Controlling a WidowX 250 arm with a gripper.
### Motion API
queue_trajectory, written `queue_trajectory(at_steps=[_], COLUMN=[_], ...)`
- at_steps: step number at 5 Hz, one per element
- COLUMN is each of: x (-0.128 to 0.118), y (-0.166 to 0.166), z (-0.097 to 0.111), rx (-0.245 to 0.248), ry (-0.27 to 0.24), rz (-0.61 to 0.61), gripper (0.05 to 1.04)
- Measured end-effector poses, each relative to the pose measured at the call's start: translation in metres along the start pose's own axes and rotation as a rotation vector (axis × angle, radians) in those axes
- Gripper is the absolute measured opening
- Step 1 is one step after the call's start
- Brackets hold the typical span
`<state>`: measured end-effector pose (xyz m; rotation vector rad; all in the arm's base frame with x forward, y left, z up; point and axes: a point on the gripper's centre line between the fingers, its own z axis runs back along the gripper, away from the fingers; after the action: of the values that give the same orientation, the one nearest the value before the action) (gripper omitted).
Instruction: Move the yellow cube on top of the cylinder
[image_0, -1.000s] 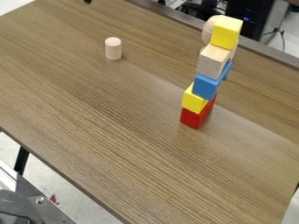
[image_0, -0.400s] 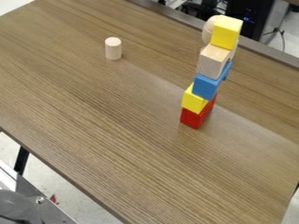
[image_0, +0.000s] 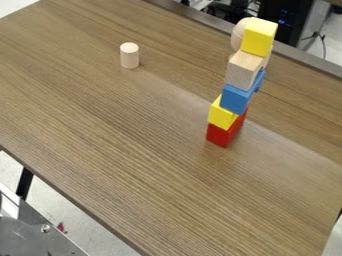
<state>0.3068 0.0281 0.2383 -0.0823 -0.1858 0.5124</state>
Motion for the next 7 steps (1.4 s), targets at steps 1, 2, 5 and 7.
queue_trajectory(at_steps=[1, 2, 5, 7], x=[-0.018, -0.026, -0.023, -0.016], y=[-0.029, -0.058, -0.098, -0.093], z=[0.002, -0.018, -0.063, -0.061], rx=[-0.035, 0.014, 0.161, 0.175], ry=[-0.002, 0.029, 0.012, 0.000], rz=[-0.125, -0.227, -0.444, -0.457], gripper=[1.000, 1.000, 1.000, 1.000])
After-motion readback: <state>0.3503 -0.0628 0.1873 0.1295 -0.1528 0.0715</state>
